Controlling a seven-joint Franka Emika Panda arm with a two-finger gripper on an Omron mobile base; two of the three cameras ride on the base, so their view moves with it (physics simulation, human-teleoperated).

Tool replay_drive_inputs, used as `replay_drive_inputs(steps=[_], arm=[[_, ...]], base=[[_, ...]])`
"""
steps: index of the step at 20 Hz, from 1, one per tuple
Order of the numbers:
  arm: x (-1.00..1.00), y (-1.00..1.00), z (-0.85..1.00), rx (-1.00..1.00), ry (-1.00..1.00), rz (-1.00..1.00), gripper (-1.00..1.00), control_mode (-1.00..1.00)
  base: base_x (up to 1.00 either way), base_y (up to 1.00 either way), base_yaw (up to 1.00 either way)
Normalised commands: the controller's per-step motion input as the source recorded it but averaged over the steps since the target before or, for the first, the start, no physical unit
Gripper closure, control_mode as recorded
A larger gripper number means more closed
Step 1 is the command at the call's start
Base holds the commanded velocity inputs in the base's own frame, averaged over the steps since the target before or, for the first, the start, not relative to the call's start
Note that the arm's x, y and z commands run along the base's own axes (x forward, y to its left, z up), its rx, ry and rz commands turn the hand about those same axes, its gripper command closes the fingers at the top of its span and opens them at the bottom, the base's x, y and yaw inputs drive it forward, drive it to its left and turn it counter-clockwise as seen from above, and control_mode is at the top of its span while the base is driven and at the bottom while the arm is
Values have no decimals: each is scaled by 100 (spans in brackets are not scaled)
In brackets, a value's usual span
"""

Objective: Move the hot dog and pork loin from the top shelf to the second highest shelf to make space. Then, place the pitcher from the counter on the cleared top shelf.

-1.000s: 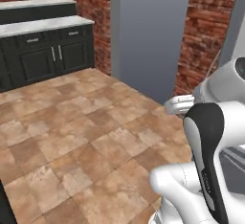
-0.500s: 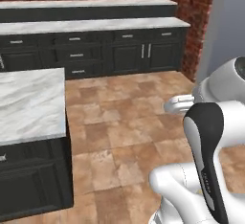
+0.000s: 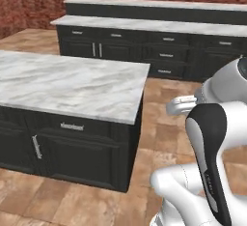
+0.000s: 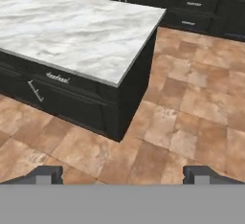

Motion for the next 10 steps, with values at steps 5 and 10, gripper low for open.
replay_drive_inputs(steps=[5, 10], arm=[[0, 0, 0, 0, 0, 0, -100, 100], [0, 0, 0, 0, 0, 0, -100, 100]], base=[[45, 47, 68], [82, 30, 59]])
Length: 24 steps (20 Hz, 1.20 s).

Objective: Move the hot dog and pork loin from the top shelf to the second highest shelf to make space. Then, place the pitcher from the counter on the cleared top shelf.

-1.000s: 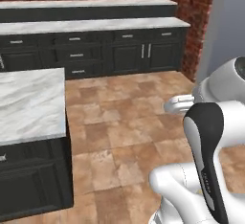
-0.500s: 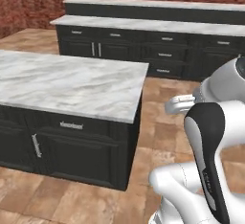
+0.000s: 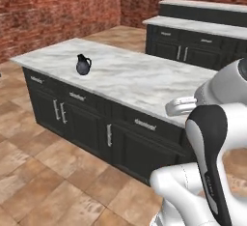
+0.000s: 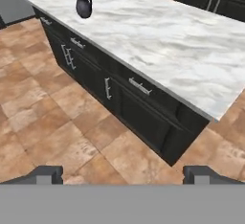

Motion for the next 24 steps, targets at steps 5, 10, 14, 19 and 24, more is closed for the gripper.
replay_drive_inputs(steps=[5, 10, 14, 19, 24], arm=[[0, 0, 0, 0, 0, 0, -100, 100], [0, 0, 0, 0, 0, 0, -100, 100], [0, 0, 0, 0, 0, 0, -100, 100], [0, 0, 0, 0, 0, 0, -100, 100], [0, 0, 0, 0, 0, 0, -100, 100]], base=[[93, 2, 40], [88, 18, 27], [71, 36, 18], [80, 23, 13], [81, 0, 8]])
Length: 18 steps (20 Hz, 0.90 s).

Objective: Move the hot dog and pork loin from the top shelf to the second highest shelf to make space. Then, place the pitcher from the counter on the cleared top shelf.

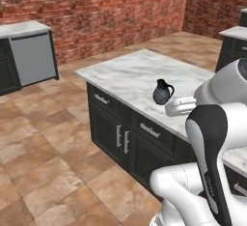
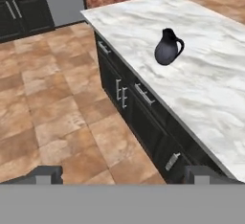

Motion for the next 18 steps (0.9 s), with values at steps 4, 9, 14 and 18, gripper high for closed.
replay_drive_inputs(steps=[4, 9, 14, 18], arm=[[0, 0, 0, 0, 0, 0, -100, 100], [0, 0, 0, 0, 0, 0, -100, 100], [0, 0, 0, 0, 0, 0, -100, 100], [0, 0, 0, 0, 0, 0, -100, 100]], base=[[75, 0, 8], [70, 0, 8], [64, -1, 8], [51, -9, 9]])
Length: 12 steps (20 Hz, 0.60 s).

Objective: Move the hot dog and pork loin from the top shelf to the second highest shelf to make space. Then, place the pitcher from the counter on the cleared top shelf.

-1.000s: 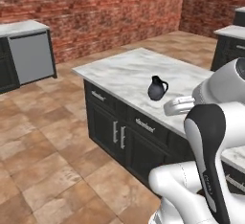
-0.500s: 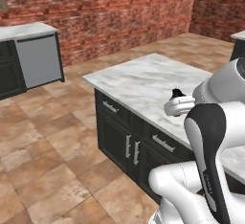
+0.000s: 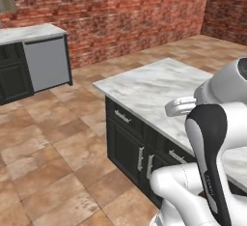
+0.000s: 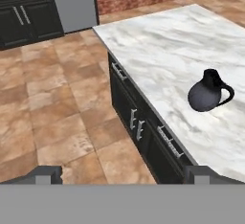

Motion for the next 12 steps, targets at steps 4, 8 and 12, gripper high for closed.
replay_drive_inputs(steps=[4, 8, 12], arm=[[7, -16, 0, 0, 0, 8, -100, -100], [8, -26, 0, -2, 0, 6, -100, -100], [19, -49, 0, 0, 0, 9, -100, -100]], base=[[9, -4, 2], [0, 0, 0], [0, 0, 0]])
